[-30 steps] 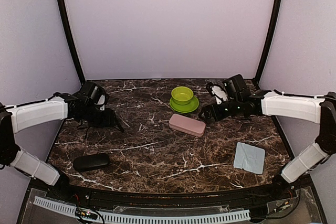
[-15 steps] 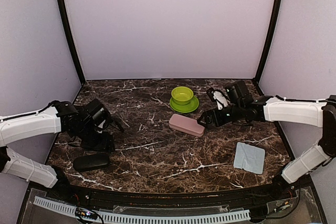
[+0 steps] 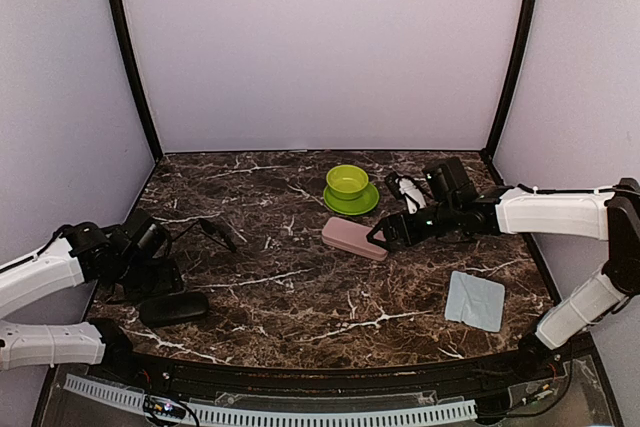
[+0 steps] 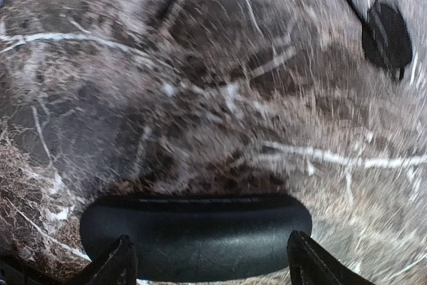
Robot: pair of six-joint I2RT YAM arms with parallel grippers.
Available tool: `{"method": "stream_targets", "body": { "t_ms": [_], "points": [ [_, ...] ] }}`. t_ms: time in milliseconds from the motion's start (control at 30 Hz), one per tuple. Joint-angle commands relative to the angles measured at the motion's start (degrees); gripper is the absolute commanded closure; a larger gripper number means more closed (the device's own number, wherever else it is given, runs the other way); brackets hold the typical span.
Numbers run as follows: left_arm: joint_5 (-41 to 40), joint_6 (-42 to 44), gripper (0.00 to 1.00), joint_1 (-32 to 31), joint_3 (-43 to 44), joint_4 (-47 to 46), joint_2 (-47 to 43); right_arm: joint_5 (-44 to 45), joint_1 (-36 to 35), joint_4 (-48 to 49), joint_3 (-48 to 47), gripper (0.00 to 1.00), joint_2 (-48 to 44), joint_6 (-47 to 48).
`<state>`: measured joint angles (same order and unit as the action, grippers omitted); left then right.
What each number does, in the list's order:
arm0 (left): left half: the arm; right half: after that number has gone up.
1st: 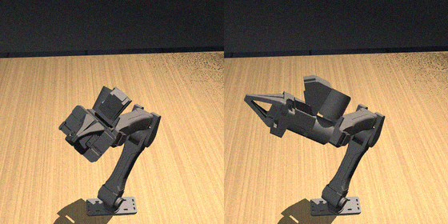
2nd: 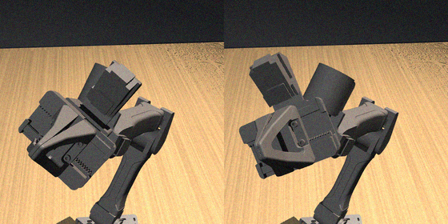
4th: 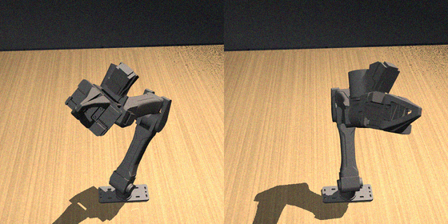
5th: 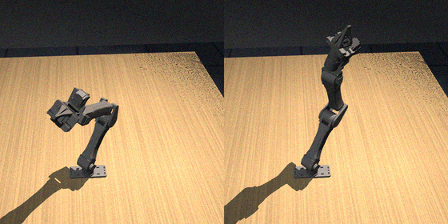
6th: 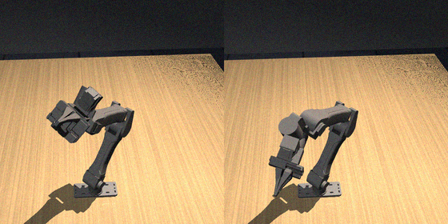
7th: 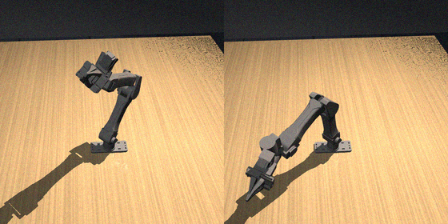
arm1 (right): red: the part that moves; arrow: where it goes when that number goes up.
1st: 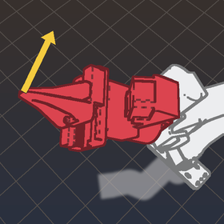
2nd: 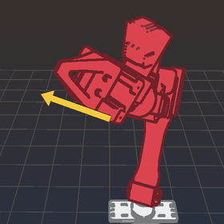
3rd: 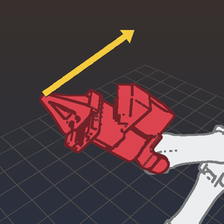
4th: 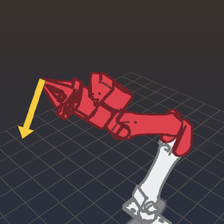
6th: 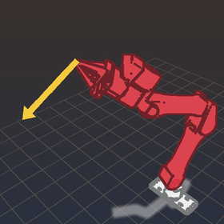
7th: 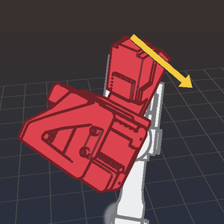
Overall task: Organize the sunglasses
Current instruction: Move the sunglasses case to the corner of the board.
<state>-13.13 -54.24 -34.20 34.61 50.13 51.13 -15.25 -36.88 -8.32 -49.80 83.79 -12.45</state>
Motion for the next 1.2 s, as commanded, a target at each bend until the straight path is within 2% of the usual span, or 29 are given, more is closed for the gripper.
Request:
{"method": "stream_targets", "body": {
  "t_ms": [0, 333, 667, 933, 1167],
  "points": [
    [-3.99, -5.28, 0.2, 4.23, -2.42, -1.42, -6.27, -3.84, -0.55, 3.79, -0.17, 0.0, 0.06, 0.32],
    [-3.44, -5.99, 0.14, 10.66, -3.6, -2.36, -3.58, -6.43, -0.49, 4.57, 0.32, 0.0, 0.39, 2.38],
    [7.3, -4.48, 0.11, 16.91, -9.21, -9.32, 0.76, -6.32, -0.47, 4.68, 1.65, 0.0, -1.01, 3.62],
    [14.01, -4.13, 0.13, 16.31, -10.96, -11.8, 0.78, -6.46, -0.47, 5.25, 1.98, 0.0, -0.42, 3.31],
    [15.42, -4.7, 0.14, 6.69, -7.41, -16.17, 9.99, -6.03, -0.52, 4.67, 1.65, 0.0, -0.2, 2.31]
  ]
}}
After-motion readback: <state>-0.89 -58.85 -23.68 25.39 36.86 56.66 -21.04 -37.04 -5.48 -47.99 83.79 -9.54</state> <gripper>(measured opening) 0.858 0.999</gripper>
